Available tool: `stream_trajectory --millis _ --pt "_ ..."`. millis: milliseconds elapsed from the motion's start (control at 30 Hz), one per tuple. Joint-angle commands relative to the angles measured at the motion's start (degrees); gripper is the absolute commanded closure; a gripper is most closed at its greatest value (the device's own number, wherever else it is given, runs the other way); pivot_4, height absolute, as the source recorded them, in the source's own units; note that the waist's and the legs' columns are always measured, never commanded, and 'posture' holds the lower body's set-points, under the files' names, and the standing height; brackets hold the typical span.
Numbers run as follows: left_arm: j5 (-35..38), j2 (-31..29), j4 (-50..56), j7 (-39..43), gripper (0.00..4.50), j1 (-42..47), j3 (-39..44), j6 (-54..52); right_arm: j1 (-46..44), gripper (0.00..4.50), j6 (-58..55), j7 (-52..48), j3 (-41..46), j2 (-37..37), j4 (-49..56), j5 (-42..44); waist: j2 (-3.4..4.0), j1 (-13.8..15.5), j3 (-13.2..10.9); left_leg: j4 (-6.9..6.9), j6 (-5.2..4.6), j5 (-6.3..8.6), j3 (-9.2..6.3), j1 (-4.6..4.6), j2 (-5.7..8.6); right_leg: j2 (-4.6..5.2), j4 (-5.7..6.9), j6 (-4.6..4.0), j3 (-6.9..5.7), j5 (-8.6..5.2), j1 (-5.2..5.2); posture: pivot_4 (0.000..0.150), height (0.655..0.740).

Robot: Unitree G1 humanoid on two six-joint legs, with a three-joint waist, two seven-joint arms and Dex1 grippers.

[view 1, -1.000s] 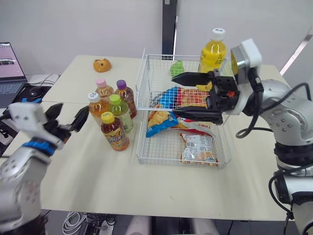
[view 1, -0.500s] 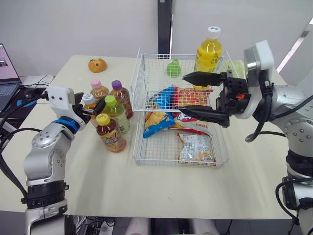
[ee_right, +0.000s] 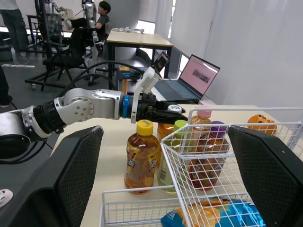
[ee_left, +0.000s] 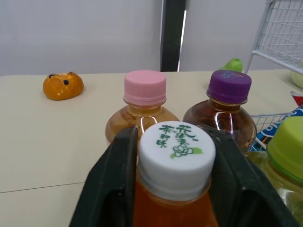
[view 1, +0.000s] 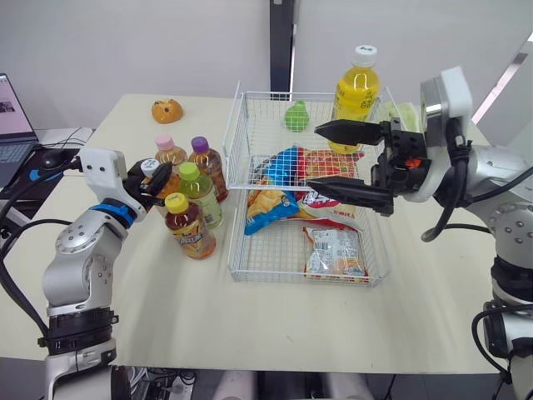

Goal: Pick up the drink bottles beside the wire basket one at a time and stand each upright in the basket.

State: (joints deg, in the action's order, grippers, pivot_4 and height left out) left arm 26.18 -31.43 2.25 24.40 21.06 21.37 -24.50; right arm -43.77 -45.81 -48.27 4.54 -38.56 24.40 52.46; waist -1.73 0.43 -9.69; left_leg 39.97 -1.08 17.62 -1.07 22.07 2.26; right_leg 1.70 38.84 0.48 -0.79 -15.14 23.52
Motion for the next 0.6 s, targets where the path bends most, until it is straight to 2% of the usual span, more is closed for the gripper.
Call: stream_trajectory --millis 33,167,300,400,467,600 --pt "0.44 -0.68 0.37 0.81 3.13 -0.04 0.71 0.45 -0.63 0.00 0.36 0.60 1.63 -0.38 1.41 0.89 0.00 0.00 0.00 0.00 0.00 0.00 0.00 0.00 0.00 0.00 0.00 0.00 0.00 0.00 0.00 0.150 0.7400" --pt "1.14 -1.81 0.79 1.97 3.13 0.20 2.19 1.13 -0.19 0.00 0.67 0.76 1.64 -0.53 1.60 0.95 0.00 0.00 0.00 0.00 0.00 0.00 0.00 0.00 0.00 0.00 -0.01 0.00 0.00 0.00 0.00 0.150 0.7400" --pt "6.65 -7.10 3.10 6.99 3.13 2.06 7.21 -0.79 0.28 0.00 0.97 0.94 1.86 -0.93 1.53 0.51 -0.13 -0.17 -0.09 -0.01 0.00 0.00 0.00 0.14 -0.02 0.00 -0.01 0.00 -0.01 0.00 0.13 0.150 0.7400" --pt "11.16 -11.97 1.61 10.86 3.13 3.11 11.07 -3.55 0.30 0.00 1.57 0.95 1.90 -0.49 0.96 0.54 -0.14 -0.45 -0.09 0.06 0.11 -0.07 0.00 0.72 -0.03 -0.01 0.06 0.00 -0.02 0.00 0.68 0.150 0.7400" --pt "13.85 -15.53 0.35 13.73 3.13 3.87 12.84 -6.08 0.12 0.00 2.02 0.70 1.54 -0.12 0.61 0.34 -0.14 -0.47 -0.09 0.03 0.28 -0.17 0.00 0.79 -0.03 -0.01 0.04 0.00 -0.04 0.00 0.76 0.150 0.7400" --pt "18.73 -26.79 -4.14 21.84 3.13 7.87 14.63 -13.58 -0.43 0.00 3.77 0.07 0.78 0.52 -0.75 -1.34 -0.13 -0.54 -0.11 0.02 0.27 -0.16 -0.01 0.82 -0.02 -0.01 -0.06 0.00 -0.06 0.00 0.73 0.150 0.7400"
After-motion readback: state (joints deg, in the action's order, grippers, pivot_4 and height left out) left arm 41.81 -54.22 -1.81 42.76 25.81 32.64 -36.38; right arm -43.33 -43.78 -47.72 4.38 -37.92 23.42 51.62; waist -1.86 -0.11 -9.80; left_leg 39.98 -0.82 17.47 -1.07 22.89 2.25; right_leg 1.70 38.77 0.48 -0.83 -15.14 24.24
